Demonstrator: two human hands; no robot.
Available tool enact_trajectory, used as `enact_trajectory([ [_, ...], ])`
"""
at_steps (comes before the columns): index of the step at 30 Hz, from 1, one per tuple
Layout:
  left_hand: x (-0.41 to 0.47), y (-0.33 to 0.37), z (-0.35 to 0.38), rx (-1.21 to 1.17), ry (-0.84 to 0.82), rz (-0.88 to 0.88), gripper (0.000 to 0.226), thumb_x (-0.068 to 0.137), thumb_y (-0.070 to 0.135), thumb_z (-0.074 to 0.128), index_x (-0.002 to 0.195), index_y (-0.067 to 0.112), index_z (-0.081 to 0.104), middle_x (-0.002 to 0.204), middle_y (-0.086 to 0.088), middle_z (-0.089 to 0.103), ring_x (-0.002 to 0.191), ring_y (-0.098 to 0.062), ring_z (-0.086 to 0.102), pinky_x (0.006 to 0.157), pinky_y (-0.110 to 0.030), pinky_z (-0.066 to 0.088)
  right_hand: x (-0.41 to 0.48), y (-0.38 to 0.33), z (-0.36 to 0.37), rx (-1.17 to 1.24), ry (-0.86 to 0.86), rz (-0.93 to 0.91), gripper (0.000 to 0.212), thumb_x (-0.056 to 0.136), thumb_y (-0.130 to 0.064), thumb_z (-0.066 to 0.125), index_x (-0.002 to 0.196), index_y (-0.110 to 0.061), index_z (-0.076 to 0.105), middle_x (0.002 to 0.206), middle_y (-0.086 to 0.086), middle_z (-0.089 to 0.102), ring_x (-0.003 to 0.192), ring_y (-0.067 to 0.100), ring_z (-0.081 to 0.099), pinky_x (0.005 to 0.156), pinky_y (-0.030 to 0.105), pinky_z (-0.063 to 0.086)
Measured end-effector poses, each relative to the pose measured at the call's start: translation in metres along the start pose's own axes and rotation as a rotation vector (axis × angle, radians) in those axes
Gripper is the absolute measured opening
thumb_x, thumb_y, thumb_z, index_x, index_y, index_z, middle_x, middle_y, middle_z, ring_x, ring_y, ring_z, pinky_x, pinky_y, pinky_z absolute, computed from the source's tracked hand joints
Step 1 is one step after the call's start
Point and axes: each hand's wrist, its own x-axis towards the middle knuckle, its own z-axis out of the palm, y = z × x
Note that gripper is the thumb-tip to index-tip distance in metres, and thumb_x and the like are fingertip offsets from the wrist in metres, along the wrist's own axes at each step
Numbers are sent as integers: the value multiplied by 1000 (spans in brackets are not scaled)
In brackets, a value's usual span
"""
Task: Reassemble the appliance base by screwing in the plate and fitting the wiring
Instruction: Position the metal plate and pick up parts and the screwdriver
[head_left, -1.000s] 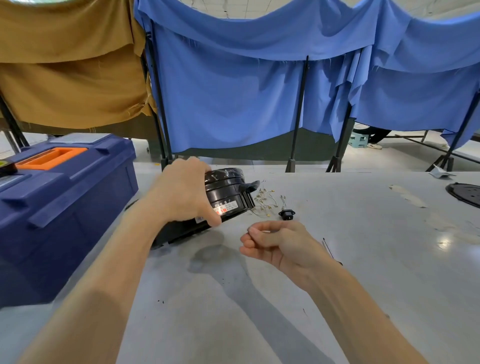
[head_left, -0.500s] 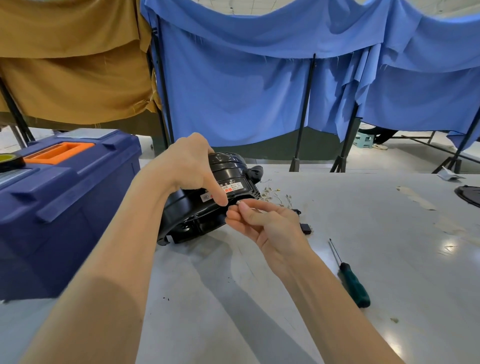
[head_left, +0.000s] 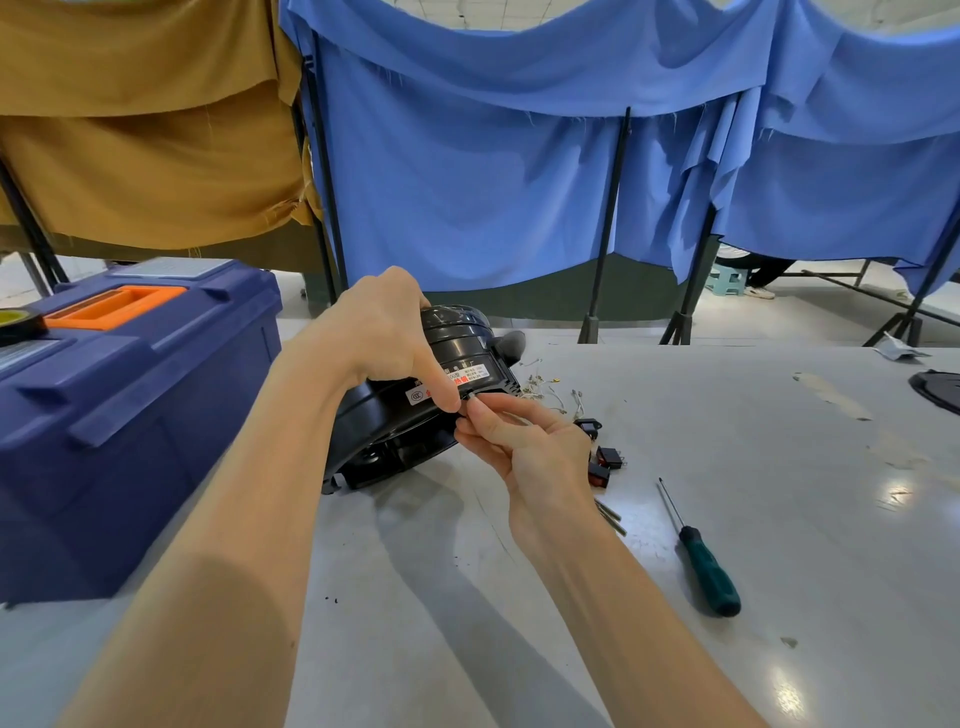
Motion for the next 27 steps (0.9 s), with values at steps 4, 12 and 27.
enact_trajectory([
  [4, 2, 0, 0, -3, -9, -1, 78, 36, 32, 96, 101, 2, 67, 91, -9, 69, 87, -31, 67, 80, -47, 58, 0, 3, 1, -29, 32, -28, 10, 76, 8, 74, 81, -1, 74, 73, 12, 73, 67, 21, 71, 74, 30, 61],
  [12, 3, -1, 0, -7, -18, -4, 81, 38, 32, 97, 106, 1, 65, 99, -10, 68, 93, -32, 65, 84, -47, 57, 0, 5, 0, -12, 9, -61, 11, 75, 8, 74, 81, -1, 75, 78, 14, 74, 69, 22, 71, 76, 30, 61],
  [27, 3, -1, 2, -1, -18, -4, 80, 37, 34, 96, 104, 4, 65, 93, -10, 69, 90, -31, 65, 81, -47, 57, 0, 8, 3, -144, 62, -219, 14, 74, 6, 78, 76, -8, 76, 70, 6, 74, 63, 16, 70, 67, 21, 58],
])
